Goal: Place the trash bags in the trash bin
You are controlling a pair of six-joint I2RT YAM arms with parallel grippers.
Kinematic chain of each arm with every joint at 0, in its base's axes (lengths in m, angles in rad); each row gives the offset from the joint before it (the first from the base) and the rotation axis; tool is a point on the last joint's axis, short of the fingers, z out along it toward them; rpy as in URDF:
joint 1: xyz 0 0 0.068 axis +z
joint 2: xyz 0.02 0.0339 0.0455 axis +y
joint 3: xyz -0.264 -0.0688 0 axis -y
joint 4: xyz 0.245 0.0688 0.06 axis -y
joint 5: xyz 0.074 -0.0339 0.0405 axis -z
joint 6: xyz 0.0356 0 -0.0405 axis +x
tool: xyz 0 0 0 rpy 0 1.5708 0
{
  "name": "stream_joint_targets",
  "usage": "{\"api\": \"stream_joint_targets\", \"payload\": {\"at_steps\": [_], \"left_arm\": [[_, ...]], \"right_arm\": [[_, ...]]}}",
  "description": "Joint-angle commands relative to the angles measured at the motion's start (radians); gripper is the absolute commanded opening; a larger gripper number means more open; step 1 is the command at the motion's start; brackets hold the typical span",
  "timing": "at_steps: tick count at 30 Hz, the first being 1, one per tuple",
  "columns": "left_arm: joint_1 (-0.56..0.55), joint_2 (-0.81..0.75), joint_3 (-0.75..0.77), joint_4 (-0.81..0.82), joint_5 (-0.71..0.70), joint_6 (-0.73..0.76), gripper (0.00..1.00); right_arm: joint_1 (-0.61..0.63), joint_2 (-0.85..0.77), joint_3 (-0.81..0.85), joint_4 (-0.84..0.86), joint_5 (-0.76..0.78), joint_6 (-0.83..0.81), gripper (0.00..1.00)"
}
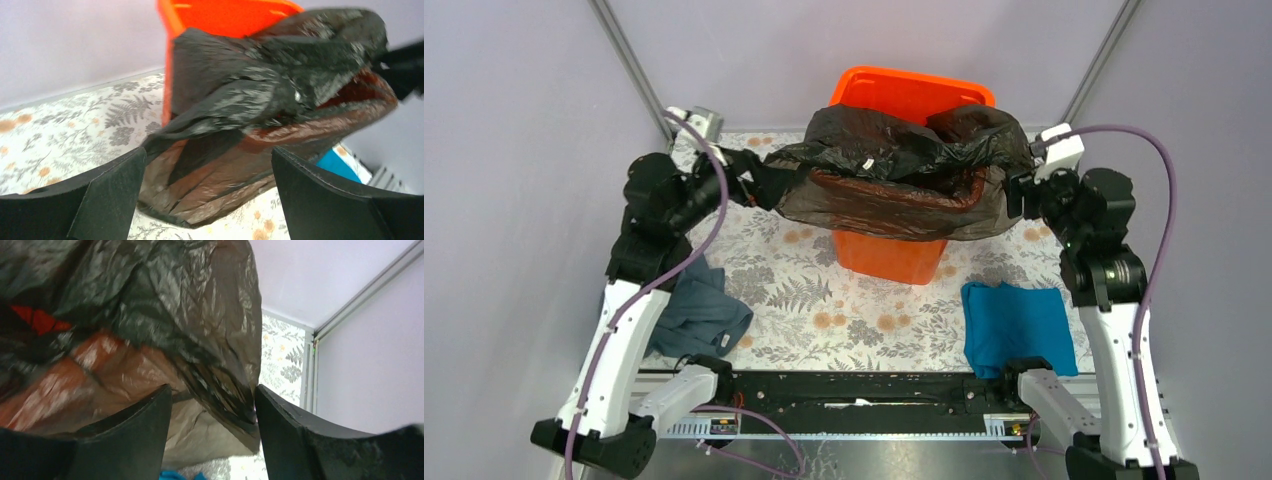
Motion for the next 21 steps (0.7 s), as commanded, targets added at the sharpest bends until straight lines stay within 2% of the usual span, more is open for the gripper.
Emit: {"api": "stream_joint_targets", "payload": {"at_steps": [1,4,8,12,14,17,21], "left_arm": [[-0.097,0.039,0.079,0.051,0.083,0.181,0.99],[-0.135,0.085,0.107,0.051,0.075,0.238,0.99],[-0.171,0.159,0.163,0.050,-0.028,0.278,0.99],[-0.191,0.222,0.228,0.049,-0.130,0.286,0.90],[-0.195,0.241,0.257,0.042,-0.184,0.284,0.81],[-0.195,0.251,0.270,0.031,-0.301,0.231,0.63],[-0.194,0.253,0.235,0.075,-0.348,0.167,0.60]], "right_arm": [[0.008,0.082,0.080,0.180,-0.025,-0.028,0.64],[0.008,0.137,0.157,0.164,-0.078,0.012,0.60],[0.007,0.154,0.130,0.240,-0.097,0.040,0.61],[0.007,0.174,0.092,0.308,-0.045,0.086,0.55],[0.008,0.185,0.104,0.299,0.005,0.111,0.49],[0.008,0.181,0.107,0.293,0.125,0.177,0.35],[0.007,0.162,0.055,0.368,0.098,0.192,0.18]]}}
